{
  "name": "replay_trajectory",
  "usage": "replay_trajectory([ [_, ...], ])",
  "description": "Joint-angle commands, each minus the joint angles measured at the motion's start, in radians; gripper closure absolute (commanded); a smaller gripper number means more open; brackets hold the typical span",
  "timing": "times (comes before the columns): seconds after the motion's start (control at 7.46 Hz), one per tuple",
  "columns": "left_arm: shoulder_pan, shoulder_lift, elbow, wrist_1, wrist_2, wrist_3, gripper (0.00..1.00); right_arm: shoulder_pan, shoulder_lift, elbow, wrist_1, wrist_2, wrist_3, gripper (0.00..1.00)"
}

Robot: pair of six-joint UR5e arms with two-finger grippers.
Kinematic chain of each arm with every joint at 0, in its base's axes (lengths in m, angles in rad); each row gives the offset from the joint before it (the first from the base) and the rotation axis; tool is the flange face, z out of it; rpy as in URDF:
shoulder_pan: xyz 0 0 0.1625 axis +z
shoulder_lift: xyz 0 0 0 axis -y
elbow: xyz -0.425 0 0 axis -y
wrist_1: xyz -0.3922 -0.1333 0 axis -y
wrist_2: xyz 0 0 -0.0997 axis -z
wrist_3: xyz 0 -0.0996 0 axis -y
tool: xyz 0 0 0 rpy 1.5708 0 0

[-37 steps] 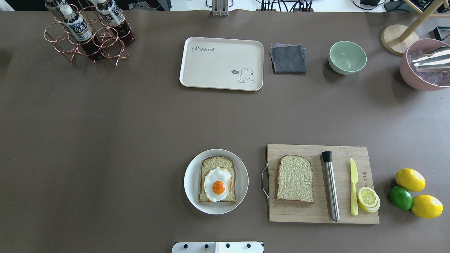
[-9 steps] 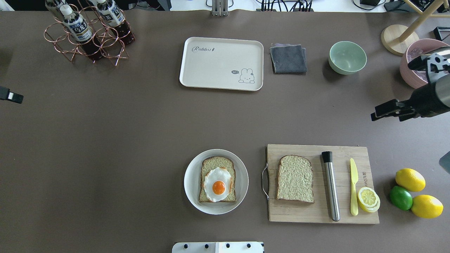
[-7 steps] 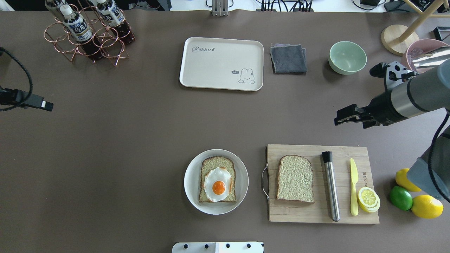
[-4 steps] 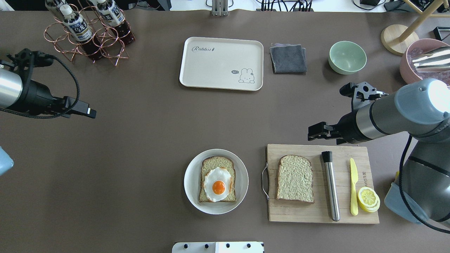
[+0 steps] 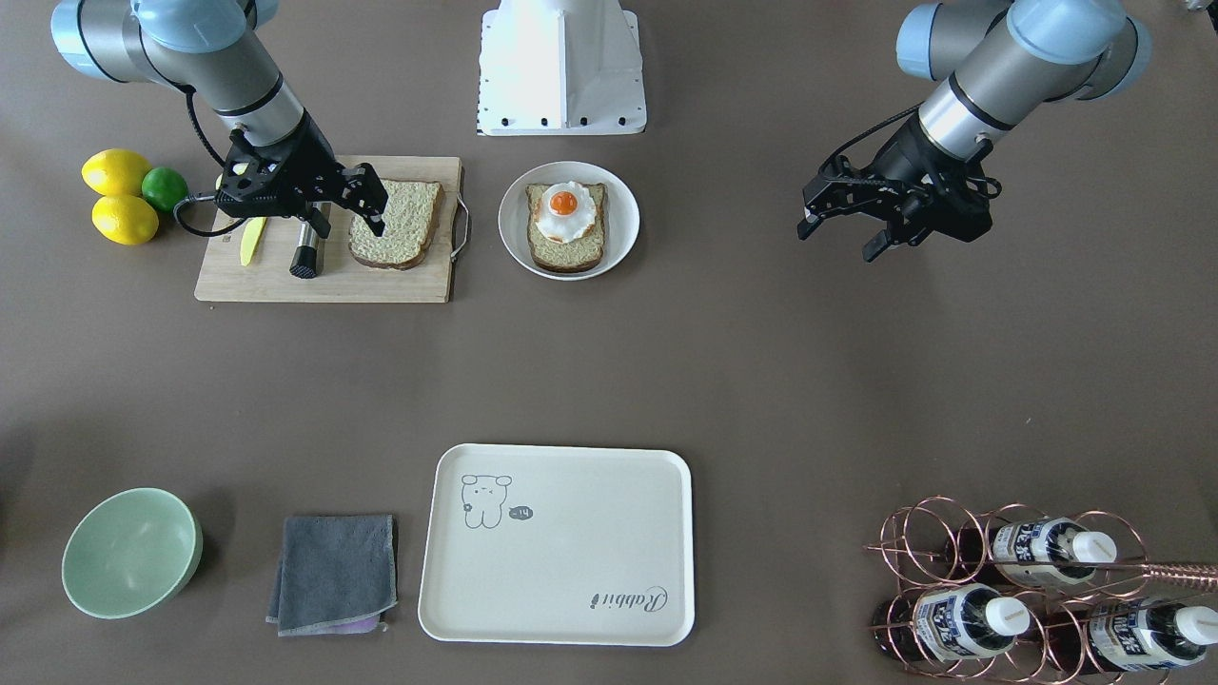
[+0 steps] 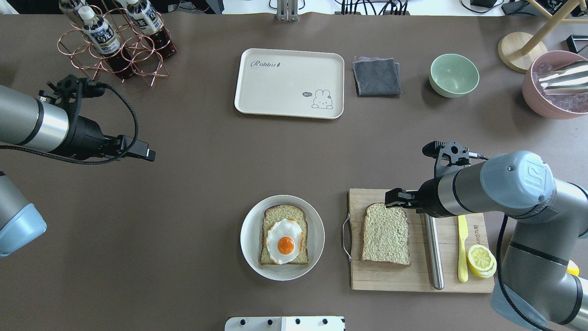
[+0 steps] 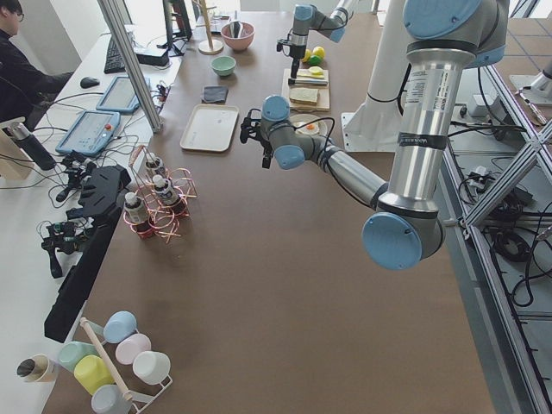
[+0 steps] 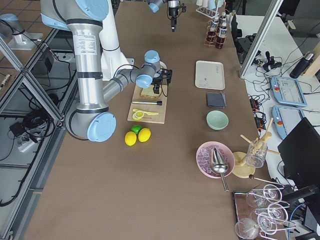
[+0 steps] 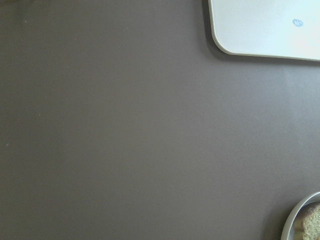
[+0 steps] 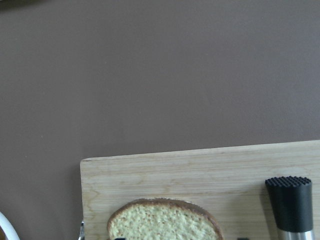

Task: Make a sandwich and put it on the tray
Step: 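Move the right gripper over the board's bread slice while the left arm moves in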

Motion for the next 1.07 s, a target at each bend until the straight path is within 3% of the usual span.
replay_trajectory([
  [0.0, 0.004, -0.003, 0.002, 0.000, 0.004, -0.002, 0.02, -0.056, -0.032, -0.043, 0.114, -0.058, 0.033, 0.21],
  [0.4, 0.016, -0.002, 0.002, 0.000, 0.038, -0.002, 0.02, -0.093, -0.081, -0.049, 0.207, -0.091, 0.054, 0.22],
  [0.94, 0.017, -0.002, 0.002, 0.000, 0.038, 0.000, 0.02, -0.109, -0.095, -0.061, 0.209, -0.113, 0.054, 0.24],
])
